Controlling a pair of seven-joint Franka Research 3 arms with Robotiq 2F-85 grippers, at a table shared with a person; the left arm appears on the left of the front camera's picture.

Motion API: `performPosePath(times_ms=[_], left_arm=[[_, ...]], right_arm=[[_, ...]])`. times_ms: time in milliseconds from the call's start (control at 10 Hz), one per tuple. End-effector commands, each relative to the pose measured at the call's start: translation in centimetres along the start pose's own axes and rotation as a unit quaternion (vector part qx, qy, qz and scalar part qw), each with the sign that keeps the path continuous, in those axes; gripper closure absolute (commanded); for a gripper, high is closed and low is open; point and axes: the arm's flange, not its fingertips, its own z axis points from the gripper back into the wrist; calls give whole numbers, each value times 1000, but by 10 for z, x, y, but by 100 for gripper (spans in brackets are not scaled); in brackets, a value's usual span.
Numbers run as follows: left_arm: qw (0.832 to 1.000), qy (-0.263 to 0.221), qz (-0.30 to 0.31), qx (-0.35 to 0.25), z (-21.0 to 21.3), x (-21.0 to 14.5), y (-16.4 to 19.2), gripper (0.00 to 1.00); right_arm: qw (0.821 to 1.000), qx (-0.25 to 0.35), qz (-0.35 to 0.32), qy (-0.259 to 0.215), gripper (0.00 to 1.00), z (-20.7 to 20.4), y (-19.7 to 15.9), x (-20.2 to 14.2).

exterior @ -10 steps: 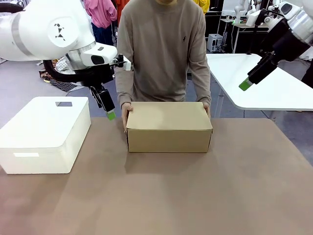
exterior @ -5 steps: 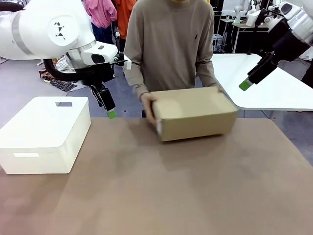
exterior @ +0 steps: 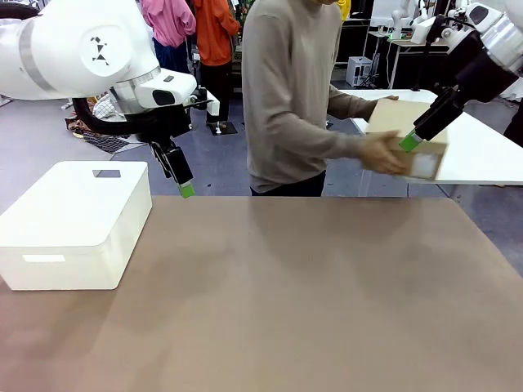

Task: Pack the shoes into the box.
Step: Press down on the lid of the Shoes Box.

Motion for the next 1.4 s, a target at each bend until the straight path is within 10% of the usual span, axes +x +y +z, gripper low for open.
performPosePath(times_ms=[0, 1300], left_arm=[[1000, 0, 2, 1, 1, -2, -1, 0], [1000, 0, 2, 1, 1, -2, -1, 0]], right_arm=[[1000, -9, 1, 2, 0, 0, -2, 3], [1000, -9, 1, 2, 0, 0, -2, 3]])
